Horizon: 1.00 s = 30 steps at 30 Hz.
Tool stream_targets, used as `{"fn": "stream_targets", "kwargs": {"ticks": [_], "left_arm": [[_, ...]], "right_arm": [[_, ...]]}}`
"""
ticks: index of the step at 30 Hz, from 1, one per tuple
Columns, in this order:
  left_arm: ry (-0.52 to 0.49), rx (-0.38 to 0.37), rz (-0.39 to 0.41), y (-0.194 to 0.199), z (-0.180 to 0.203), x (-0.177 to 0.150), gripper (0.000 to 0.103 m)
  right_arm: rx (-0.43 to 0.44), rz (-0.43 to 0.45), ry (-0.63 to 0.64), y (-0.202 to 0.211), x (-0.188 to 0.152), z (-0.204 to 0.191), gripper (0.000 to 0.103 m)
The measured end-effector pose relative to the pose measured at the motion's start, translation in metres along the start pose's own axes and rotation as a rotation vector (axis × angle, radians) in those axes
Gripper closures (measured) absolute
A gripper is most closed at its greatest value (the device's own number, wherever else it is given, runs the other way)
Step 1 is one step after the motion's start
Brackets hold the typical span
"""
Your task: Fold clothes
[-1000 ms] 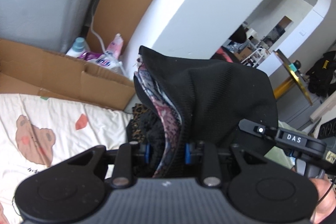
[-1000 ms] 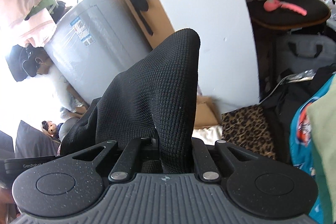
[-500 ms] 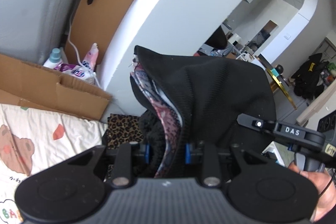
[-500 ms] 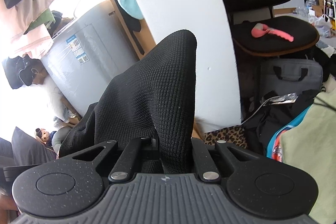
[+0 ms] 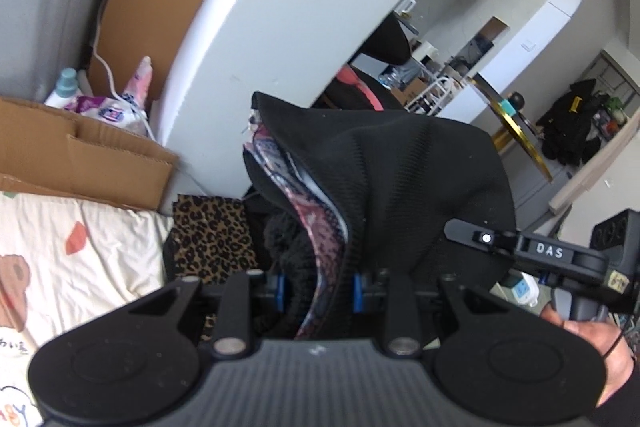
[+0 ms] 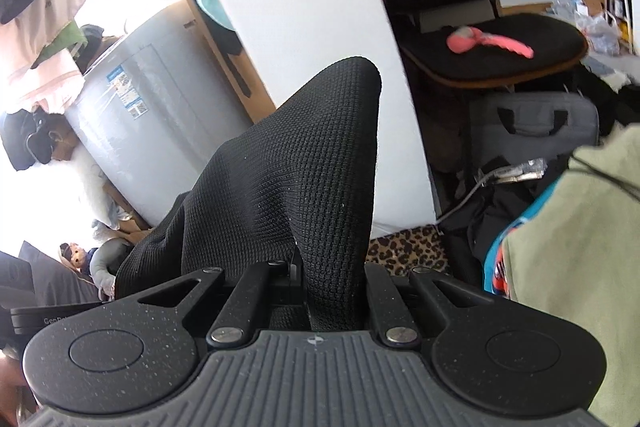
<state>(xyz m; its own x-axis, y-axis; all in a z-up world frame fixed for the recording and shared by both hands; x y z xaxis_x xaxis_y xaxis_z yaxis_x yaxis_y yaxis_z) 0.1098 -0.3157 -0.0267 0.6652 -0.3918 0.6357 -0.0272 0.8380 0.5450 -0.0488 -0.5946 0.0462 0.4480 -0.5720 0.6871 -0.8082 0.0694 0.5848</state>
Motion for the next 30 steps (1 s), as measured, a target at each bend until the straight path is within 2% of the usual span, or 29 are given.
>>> {"fn": "stream_targets", "kwargs": {"ticks": [12,30], "left_arm": [[-0.011,-0.060,-0.068,-0.062,-0.031,-0.036,0.072],[-0.026,-0.085,-0.060,-0.150,-0.078,-0.080,0.072]], "right_arm": [[-0.034,-0.023,-0.041,-0.032,-0.042,0.062,0.096],[-0.115,-0.039,-0.009,-0.106,-0.088,0.123,0.096]]}}
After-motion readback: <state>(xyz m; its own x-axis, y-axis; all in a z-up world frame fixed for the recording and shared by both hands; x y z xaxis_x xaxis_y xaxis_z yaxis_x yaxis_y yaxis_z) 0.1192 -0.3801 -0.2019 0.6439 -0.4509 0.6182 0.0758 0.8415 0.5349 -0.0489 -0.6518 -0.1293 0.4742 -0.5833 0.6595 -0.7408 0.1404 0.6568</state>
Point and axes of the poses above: each gripper's, at about its wrist camera, not at the fingertips, and y roughly against the way its jaws point, z to its right, x to its top, the point moved 1 cm from there along -y, roughly the way its jaws point, and after that the axes turned 3 degrees about -y, right-handed, at the moved point
